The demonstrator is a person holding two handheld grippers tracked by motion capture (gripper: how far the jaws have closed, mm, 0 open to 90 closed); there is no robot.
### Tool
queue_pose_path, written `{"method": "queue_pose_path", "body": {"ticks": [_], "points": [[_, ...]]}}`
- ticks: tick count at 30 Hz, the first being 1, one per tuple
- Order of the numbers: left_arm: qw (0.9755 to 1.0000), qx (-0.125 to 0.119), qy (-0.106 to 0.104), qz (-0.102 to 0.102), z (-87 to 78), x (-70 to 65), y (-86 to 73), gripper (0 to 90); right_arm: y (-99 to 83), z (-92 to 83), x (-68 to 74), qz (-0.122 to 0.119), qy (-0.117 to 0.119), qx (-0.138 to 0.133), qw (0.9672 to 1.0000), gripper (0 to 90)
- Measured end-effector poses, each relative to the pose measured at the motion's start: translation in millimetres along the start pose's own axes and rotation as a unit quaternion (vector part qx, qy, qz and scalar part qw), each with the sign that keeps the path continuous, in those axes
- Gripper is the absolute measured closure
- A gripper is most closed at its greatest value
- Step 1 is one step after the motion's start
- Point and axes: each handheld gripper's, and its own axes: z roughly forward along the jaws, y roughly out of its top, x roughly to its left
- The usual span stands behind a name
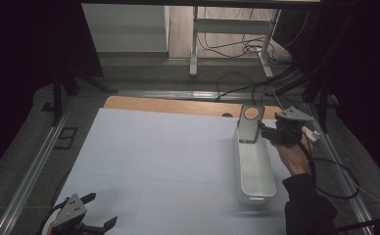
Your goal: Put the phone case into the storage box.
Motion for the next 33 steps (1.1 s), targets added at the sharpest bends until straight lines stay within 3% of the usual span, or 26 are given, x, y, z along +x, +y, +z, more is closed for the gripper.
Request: {"method": "queue_pose_path", "body": {"ticks": [16,33], "points": [[1.0000,-0.001,0.003,-0.001,-2.0,0.4,-0.8,0.0,-0.3,-18.1,8.5,0.022,0.033,0.016,0.9991,27.7],[1.0000,0.003,0.002,-0.005,-1.3,1.0,-0.8,0.0,-11.0,-34.1,29.1,0.039,0.077,0.038,0.9956,20.4]]}}
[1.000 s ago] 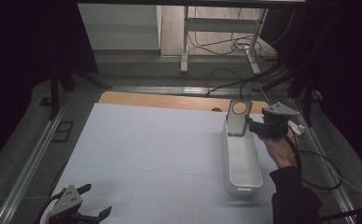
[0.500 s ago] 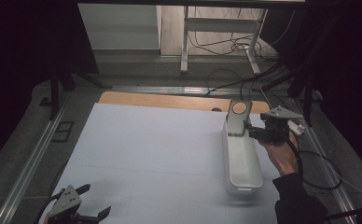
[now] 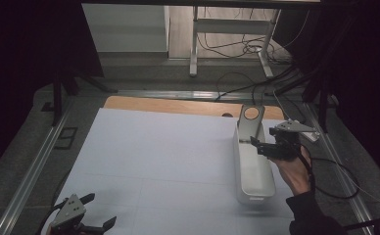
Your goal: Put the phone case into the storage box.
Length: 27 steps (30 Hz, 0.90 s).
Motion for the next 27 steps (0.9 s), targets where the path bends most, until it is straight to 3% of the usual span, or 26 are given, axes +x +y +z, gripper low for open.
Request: {"method": "queue_pose_path", "body": {"ticks": [13,27], "points": [[1.0000,0.001,-0.001,-0.001,0.3,0.6,0.1,0.3,-9.1,-11.9,16.8,0.006,0.026,0.012,0.9996,13.4],[1.0000,0.002,-0.002,-0.001,0.5,0.6,0.1,0.4,-18.6,-26.8,30.9,0.001,0.039,0.023,0.9990,6.4]]}}
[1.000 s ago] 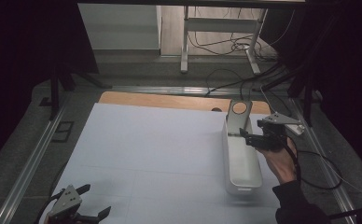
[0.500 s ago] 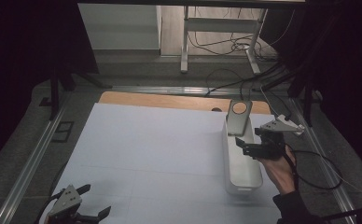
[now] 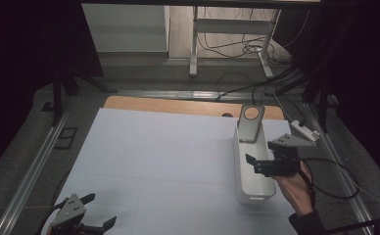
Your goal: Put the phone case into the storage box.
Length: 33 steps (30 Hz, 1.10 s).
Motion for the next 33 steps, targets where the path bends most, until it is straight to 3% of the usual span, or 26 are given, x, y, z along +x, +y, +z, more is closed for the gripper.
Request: {"method": "queue_pose_path", "body": {"ticks": [12,33], "points": [[1.0000,0.000,0.001,0.000,0.1,0.0,0.0,0.3,-14.2,-7.5,10.4,0.003,0.017,0.021,0.9996,1.5],[1.0000,0.002,0.002,0.000,0.3,-0.1,0.3,0.3,-36.6,-31.7,32.9,-0.006,0.012,0.029,0.9995,0.0]]}}
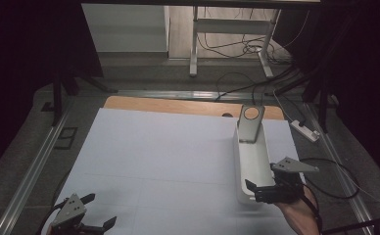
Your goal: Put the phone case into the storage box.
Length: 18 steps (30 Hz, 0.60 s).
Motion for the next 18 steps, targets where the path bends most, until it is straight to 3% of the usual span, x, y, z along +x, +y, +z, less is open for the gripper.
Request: {"method": "queue_pose_path", "body": {"ticks": [18], "points": [[1.0000,0.000,-0.001,0.000,0.0,0.1,0.1,0.3,-21.1,-22.9,10.2,0.005,-0.011,0.000,0.9999,0.0]]}}
